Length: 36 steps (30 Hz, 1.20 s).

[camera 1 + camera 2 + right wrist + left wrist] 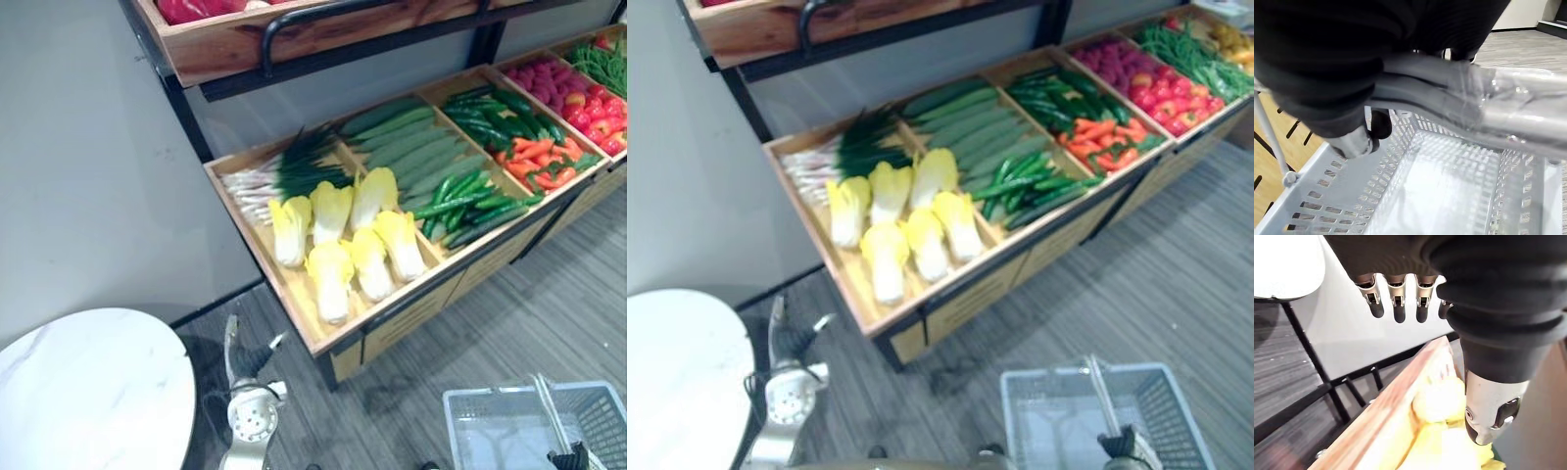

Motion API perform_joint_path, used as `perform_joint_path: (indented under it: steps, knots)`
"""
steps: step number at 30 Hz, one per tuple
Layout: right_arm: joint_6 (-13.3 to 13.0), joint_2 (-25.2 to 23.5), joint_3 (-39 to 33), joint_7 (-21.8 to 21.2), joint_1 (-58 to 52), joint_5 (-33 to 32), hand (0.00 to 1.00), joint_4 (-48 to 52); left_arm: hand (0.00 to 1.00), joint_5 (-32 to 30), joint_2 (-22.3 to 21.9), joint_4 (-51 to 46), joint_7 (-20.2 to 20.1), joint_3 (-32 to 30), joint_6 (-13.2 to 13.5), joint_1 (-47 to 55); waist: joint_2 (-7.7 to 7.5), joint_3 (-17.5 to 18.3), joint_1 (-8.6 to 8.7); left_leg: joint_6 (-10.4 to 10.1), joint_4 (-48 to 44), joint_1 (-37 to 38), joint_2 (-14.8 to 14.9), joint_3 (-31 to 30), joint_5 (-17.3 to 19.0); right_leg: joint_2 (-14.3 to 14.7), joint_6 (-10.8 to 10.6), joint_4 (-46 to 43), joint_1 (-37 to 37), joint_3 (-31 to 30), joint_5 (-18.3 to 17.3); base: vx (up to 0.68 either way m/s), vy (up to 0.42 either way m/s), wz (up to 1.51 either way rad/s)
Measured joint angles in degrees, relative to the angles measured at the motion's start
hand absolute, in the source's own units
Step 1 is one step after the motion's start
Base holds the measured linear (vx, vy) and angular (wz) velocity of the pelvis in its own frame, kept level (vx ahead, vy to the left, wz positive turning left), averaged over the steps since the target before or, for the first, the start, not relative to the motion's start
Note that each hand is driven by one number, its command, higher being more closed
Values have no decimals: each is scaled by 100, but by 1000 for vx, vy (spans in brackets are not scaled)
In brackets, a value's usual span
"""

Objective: Pick vegetable in the basket

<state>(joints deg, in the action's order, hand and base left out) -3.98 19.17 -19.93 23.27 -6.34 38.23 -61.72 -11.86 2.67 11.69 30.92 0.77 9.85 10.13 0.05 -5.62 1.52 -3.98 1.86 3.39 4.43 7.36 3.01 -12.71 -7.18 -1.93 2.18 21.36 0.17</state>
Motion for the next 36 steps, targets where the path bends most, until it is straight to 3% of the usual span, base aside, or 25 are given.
perform_joint_path:
  steps: [8,11,17,20,36]
  knots:
    - [95,-18,185,12,-45,208,100,-4,0,-296,-1,-186,274,141,-127,-284,19,30,14,-24,69,5,36,306,-51,72,-42,106,-190,-334,25,-57,-16,-19]
    - [104,-21,303,12,-80,240,100,1,0,-420,-3,-185,325,199,-177,-451,9,68,159,-54,215,94,69,372,-113,122,-46,126,-203,-402,30,-4,-27,-13]
    - [134,-12,459,16,-117,244,100,49,0,-470,-5,-98,465,227,-305,-785,7,103,175,-60,307,184,110,615,-109,195,-53,204,-270,-606,72,17,-12,-21]
    - [129,-12,525,14,-82,246,100,141,0,-467,-4,179,496,222,-398,-943,12,109,294,-62,317,180,115,642,-108,197,-52,277,-266,-626,127,20,-8,-6]
    - [81,-12,930,13,-244,460,100,804,0,-411,-40,954,848,42,-773,-1332,-81,134,335,-101,297,3,142,986,-78,266,-36,381,-627,-1011,276,-27,-25,-11]
